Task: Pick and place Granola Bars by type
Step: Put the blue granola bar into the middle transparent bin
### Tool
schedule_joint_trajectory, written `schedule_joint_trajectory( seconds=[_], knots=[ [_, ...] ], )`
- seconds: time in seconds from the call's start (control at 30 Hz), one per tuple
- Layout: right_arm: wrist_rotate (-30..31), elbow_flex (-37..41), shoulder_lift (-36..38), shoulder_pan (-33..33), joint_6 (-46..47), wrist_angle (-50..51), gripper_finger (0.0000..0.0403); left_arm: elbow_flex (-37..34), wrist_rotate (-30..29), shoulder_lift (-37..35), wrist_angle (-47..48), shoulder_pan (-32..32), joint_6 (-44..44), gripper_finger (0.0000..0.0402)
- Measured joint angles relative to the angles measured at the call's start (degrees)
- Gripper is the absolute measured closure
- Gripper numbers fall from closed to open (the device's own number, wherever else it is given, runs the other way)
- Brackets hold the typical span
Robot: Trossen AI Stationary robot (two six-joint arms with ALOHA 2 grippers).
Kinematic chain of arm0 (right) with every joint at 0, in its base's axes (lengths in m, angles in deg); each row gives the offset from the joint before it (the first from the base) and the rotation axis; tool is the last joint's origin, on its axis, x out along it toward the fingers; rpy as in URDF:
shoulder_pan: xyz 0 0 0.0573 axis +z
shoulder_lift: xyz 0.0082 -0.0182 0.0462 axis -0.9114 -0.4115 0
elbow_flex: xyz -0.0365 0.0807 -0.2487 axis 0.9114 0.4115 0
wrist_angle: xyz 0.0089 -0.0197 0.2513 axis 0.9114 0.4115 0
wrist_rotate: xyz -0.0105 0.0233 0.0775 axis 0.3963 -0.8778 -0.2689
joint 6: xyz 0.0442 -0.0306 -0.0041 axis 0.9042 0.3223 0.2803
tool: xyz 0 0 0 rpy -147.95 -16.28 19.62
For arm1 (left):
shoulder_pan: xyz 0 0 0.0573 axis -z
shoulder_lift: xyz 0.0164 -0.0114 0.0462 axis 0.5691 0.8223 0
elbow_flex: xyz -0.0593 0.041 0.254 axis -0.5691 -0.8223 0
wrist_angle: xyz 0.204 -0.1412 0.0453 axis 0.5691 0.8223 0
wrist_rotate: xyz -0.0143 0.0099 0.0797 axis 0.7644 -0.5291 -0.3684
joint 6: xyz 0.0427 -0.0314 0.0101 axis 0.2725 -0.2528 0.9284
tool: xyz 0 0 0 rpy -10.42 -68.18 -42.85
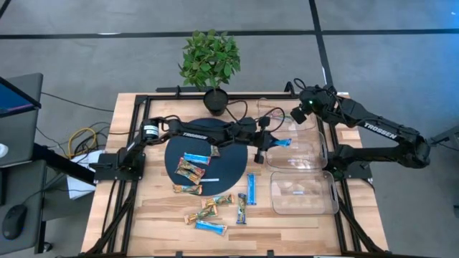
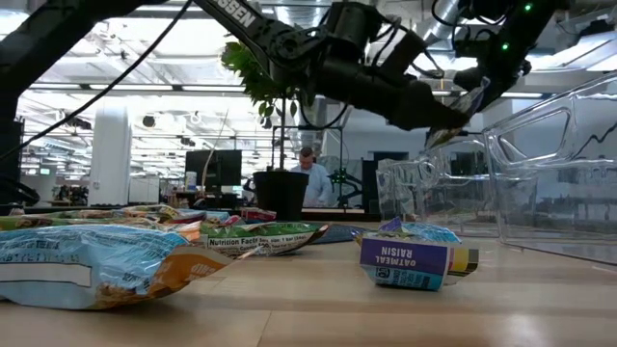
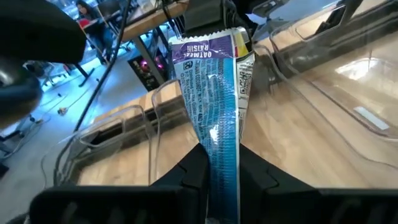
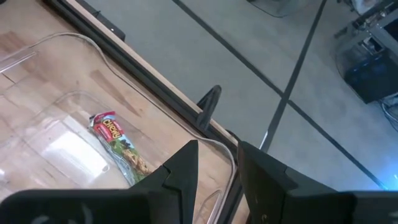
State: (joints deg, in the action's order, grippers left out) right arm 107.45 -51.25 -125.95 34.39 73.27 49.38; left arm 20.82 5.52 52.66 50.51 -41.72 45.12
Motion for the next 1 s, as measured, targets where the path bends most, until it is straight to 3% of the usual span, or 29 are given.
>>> schedule_joint_trajectory(
  seconds=[0.5,0.8,1.0],
  knots=[
    [0.0,0.0,0.0,0.2,0.5,0.0,0.0296,0.0,-0.3,0.0,-3.8,-0.1,-1.7,0.0212],
    [-2.3,0.0,0.0,0.2,-1.8,-0.1,0.0296,0.0,-0.5,-1.5,-1.2,-0.1,-0.4,0.0187],
    [-11.1,0.0,0.0,0.5,-5.6,-1.3,0.0296,0.0,-5.3,-9.5,14.5,0.4,5.4,0.0191]
  ],
)
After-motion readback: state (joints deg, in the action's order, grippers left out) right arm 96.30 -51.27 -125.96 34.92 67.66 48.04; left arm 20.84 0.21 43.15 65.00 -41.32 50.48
